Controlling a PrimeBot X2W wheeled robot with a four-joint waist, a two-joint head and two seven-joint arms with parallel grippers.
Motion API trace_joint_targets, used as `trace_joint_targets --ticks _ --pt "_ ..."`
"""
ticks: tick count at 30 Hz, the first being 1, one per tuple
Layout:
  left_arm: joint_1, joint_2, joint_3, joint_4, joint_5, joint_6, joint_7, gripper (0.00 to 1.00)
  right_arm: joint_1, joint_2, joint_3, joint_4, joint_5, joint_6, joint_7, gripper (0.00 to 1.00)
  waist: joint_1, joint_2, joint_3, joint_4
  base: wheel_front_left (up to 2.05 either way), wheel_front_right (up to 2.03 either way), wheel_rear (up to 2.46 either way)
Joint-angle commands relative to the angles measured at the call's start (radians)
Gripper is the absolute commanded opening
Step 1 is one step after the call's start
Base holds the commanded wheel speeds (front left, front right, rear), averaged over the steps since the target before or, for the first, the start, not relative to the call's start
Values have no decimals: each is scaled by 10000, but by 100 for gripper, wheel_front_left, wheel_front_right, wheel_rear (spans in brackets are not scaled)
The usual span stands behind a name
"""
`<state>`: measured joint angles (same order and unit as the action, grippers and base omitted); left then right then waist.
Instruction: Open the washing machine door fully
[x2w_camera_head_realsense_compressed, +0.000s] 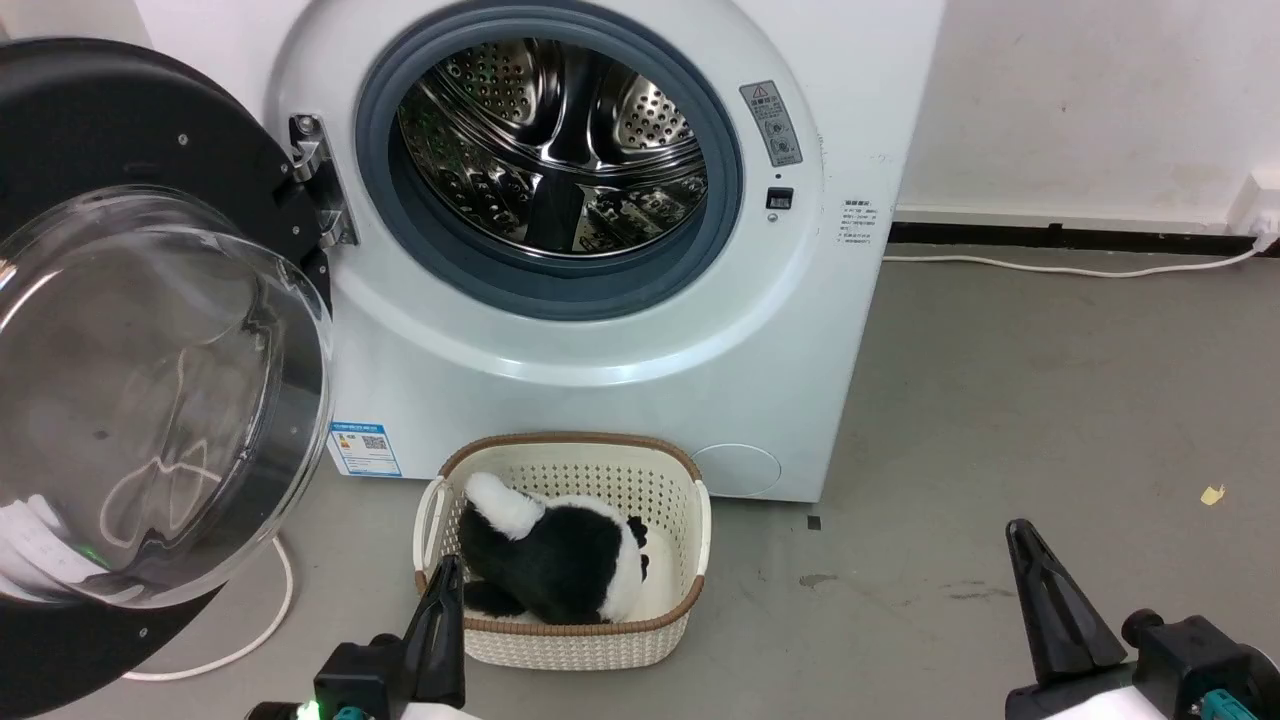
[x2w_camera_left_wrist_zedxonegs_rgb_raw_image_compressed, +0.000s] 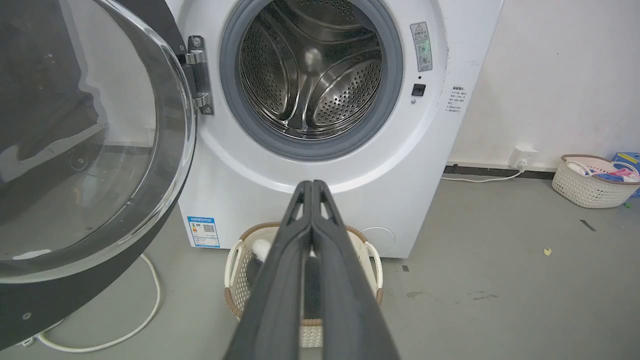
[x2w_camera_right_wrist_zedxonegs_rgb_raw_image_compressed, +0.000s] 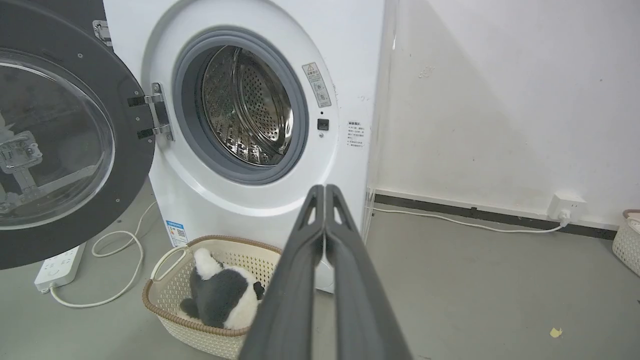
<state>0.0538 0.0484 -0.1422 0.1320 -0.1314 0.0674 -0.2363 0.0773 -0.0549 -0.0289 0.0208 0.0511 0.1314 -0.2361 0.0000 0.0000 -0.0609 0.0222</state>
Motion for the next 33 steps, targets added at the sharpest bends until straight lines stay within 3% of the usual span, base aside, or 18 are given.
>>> trace_joint_targets --ticks 1,33 --pt "-54 4 67 -60 111 -61 61 0 -69 6 5 -21 -41 -1 50 0 0 0 5 -2 0 0 0" --pt "-200 8 476 -440 474 -246 756 0 -281 19 90 -77 -183 -3 748 0 0 0 188 -68 0 0 0"
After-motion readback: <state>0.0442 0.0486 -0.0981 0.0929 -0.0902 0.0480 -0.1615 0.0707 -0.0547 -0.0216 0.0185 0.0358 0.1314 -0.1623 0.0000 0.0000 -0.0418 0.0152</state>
